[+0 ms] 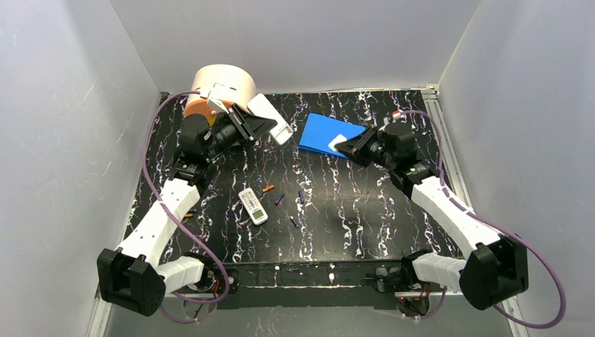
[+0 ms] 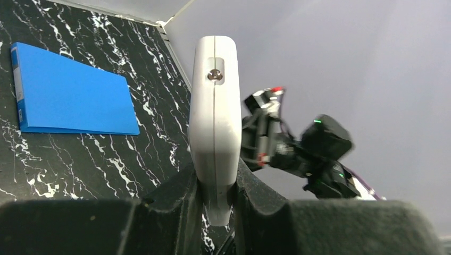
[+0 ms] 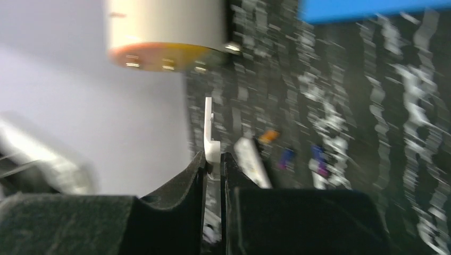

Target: Load the batteries into the remote control

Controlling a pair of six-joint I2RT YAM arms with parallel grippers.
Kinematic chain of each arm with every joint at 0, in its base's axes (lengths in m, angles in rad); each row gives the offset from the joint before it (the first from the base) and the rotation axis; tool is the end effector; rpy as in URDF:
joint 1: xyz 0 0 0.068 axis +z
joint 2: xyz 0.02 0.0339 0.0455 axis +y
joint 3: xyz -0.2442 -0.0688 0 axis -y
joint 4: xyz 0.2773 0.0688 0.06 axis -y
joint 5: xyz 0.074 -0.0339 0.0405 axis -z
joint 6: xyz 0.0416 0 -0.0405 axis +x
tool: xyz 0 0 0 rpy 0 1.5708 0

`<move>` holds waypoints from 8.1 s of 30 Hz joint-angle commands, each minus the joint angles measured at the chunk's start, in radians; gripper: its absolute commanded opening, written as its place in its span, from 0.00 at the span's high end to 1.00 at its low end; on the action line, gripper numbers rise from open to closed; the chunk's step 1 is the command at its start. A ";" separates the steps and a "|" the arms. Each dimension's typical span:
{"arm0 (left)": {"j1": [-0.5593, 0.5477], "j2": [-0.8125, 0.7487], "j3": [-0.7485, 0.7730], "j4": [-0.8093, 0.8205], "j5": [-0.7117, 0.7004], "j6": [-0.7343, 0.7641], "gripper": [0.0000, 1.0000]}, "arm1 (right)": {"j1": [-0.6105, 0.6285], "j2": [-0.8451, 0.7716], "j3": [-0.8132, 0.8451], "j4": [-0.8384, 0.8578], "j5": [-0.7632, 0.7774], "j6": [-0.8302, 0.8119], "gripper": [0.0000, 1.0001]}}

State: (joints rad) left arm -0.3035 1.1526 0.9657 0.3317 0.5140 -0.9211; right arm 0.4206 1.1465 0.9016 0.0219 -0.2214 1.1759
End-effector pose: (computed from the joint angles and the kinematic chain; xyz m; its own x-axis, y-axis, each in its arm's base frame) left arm 0.2931 -0.1132 0.3600 -0.4936 -0.5720 -0.6551 0.5479 0.3804 -0.7450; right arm 0.2836 0.1369 0.3017 -0.6258 0.7066 -0.3304 -0.0421 0.3923 0.9189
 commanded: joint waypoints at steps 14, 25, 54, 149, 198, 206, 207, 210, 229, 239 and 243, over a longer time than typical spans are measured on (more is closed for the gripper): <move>0.003 -0.085 0.019 -0.043 0.152 0.078 1.00 | -0.001 0.320 -0.212 -0.075 -0.059 -0.246 0.99; 0.003 -0.091 0.023 -0.043 0.159 0.066 1.00 | -0.002 0.329 -0.269 -0.061 -0.004 -0.221 0.68; 0.000 -0.019 0.192 0.103 0.169 -0.236 1.00 | 0.204 0.069 0.206 0.490 -0.112 -0.033 0.11; 0.072 -0.359 0.053 -0.642 -0.238 0.505 1.00 | 0.297 0.320 0.387 -0.529 0.272 -0.433 0.35; 0.072 -0.676 -0.045 -0.856 -0.407 0.510 1.00 | 0.624 1.092 0.883 -0.936 0.602 -0.091 0.63; 0.073 -0.667 -0.051 -0.836 -0.389 0.502 1.00 | 0.624 1.080 0.842 -0.913 0.623 -0.118 0.78; 0.072 -0.664 -0.051 -0.834 -0.387 0.502 1.00 | 0.624 1.078 0.839 -0.908 0.621 -0.121 0.81; 0.073 -0.657 -0.051 -0.827 -0.379 0.501 1.00 | 0.624 1.081 0.842 -0.896 0.614 -0.138 0.88; 0.073 -0.444 -0.030 -0.525 0.011 0.362 1.00 | 0.593 0.437 0.673 -0.637 0.916 -0.384 0.98; 0.060 -0.244 0.010 -0.212 0.220 0.092 1.00 | 0.589 0.106 0.612 -0.235 0.736 -0.669 0.96; 0.038 -0.165 0.027 -0.036 0.287 -0.034 1.00 | 0.591 0.102 0.689 -0.274 0.636 -0.730 0.96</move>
State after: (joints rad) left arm -0.2420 0.9447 0.9337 0.0681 0.6781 -0.7990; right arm 1.0084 1.2533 1.5341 -0.3473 0.5358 0.5663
